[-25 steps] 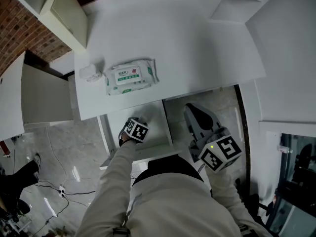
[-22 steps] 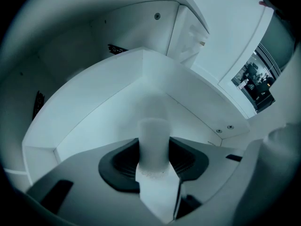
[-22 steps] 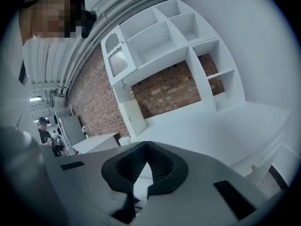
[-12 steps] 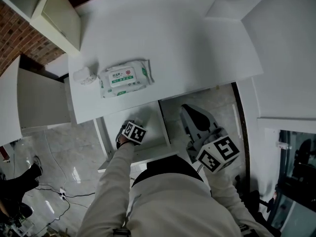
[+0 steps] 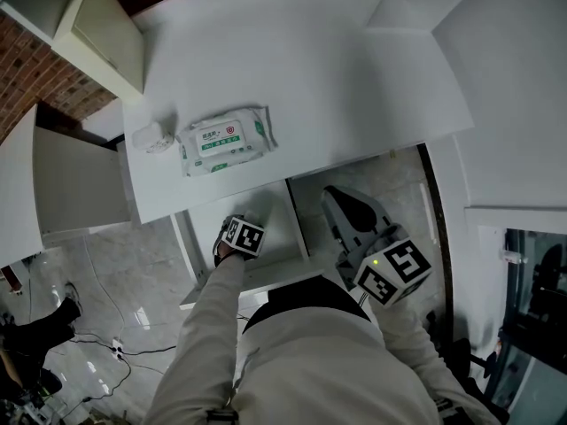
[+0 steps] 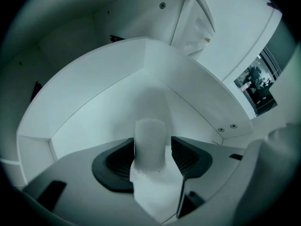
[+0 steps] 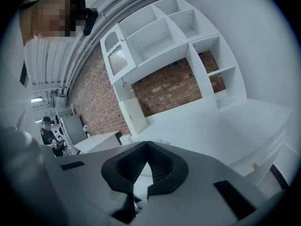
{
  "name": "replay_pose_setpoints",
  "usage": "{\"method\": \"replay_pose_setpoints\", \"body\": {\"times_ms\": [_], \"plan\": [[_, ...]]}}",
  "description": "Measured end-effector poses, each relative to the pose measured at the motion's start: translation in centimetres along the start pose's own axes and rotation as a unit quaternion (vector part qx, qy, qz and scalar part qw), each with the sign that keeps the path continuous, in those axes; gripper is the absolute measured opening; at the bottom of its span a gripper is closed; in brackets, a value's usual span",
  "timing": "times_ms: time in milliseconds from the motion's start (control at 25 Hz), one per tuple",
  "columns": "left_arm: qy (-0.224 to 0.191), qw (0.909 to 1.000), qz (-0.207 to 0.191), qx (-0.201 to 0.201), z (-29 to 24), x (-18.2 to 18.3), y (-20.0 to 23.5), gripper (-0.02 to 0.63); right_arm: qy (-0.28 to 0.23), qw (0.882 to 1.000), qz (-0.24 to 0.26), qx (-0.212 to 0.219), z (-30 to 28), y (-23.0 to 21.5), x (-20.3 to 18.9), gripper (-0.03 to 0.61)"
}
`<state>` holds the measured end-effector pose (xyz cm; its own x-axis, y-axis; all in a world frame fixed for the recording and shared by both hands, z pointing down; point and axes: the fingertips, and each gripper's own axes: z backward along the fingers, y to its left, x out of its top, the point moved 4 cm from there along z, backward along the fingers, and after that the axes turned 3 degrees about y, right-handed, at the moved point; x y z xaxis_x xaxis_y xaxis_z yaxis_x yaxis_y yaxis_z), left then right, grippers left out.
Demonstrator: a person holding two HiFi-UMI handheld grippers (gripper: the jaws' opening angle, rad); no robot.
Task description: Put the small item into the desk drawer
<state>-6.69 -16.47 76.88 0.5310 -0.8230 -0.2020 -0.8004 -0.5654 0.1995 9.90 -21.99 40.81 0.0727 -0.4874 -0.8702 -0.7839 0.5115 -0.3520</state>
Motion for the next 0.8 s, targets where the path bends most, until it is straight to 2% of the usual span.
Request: {"method": "replay_pose_setpoints", "body": {"times_ms": [160,360,600,800], "plan": [[-0.026,0.9995,0.015,0.010,1.3,0.9,0.4,0.262,-0.005,1.000,0.000,0.006,-0.1,0.4,0.1,0.028],[-0.082,0.9959,0.030,0.021,4.4,2.4,0.8,0.265,-0.013,1.000,0.006,0.019,0.0,1.5,0.5,0.028],[-0.151,0.9870,0.038,0.041,9.6,3.7,1.1,0.264,-0.024,0.999,0.006,0.028,0.3,2.9,0.7,0.028],[-0.202,0.9772,0.049,0.042,13.2,3.9,1.0,0.259,-0.034,0.999,0.013,0.036,0.6,4.1,1.1,0.028]]}}
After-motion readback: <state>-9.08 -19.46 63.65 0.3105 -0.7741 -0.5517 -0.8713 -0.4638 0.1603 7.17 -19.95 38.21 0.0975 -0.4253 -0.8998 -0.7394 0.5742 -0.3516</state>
